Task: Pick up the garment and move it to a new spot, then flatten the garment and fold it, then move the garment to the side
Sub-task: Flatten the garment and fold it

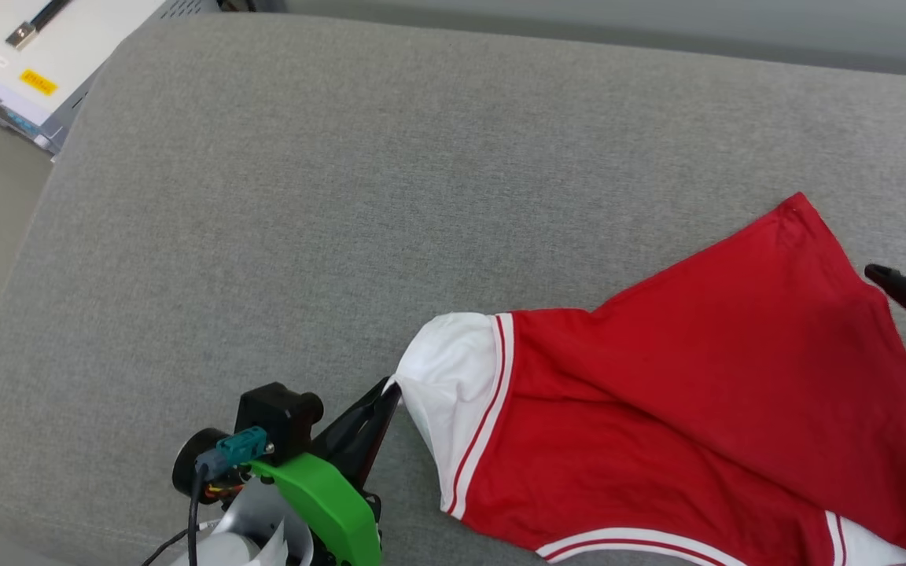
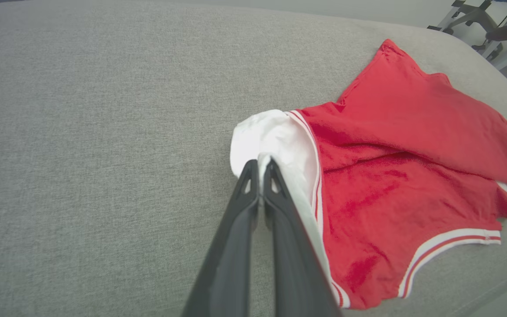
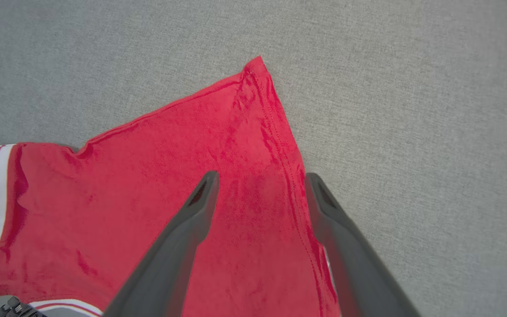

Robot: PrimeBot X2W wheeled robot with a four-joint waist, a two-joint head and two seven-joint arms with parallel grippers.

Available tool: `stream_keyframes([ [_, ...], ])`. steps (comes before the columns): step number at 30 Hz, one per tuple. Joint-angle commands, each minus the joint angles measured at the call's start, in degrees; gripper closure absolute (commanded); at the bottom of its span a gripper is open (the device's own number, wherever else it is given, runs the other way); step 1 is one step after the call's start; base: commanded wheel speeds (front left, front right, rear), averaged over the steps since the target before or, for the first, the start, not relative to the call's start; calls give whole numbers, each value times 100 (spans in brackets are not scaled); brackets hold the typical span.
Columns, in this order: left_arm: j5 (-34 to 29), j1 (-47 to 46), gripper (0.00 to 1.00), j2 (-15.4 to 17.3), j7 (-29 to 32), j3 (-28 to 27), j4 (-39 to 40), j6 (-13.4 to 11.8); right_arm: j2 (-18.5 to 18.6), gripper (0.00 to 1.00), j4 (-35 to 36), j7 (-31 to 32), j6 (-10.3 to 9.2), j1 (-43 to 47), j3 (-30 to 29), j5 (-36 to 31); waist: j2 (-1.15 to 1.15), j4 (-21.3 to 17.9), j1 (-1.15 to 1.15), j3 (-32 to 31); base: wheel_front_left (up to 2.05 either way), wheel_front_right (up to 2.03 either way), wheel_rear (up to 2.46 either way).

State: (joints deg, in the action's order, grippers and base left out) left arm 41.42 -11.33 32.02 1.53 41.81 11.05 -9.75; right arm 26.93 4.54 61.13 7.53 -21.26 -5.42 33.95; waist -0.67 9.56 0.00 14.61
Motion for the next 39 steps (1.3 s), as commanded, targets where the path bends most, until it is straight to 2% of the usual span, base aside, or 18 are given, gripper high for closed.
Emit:
stream_keyframes([
  [1,-32,-106,100,-34,-53,-8,5,43,-30,0,-102,38,-4,-265,-7,-32,67,464,0,489,0,0,0],
  [12,-106,-384,100,-307,-185,122,-70,199,317,0,-1076,237,-4,-1291,419,-608,67,953,0,985,0,0,0],
  [24,-88,-487,100,-480,-311,192,-310,287,414,0,-1874,422,-4,-1195,701,-796,67,1153,0,1060,0,0,0],
  [25,-85,-487,100,-484,-315,195,-324,288,404,56,-1895,437,-4,-1158,716,-782,67,1158,0,1051,0,0,0],
  [26,-82,-487,100,-485,-318,196,-333,289,396,98,-1902,427,-4,-1137,723,-771,67,1161,0,1043,0,0,0],
  [32,-62,-484,100,-436,-335,155,-370,263,345,100,-1897,-149,-4,-1168,746,-629,67,1089,0,893,0,0,0],
  [39,-86,-466,100,-265,-405,-35,-200,97,283,100,-2018,-1331,-4,-1313,814,-447,67,735,0,405,0,0,0],
])
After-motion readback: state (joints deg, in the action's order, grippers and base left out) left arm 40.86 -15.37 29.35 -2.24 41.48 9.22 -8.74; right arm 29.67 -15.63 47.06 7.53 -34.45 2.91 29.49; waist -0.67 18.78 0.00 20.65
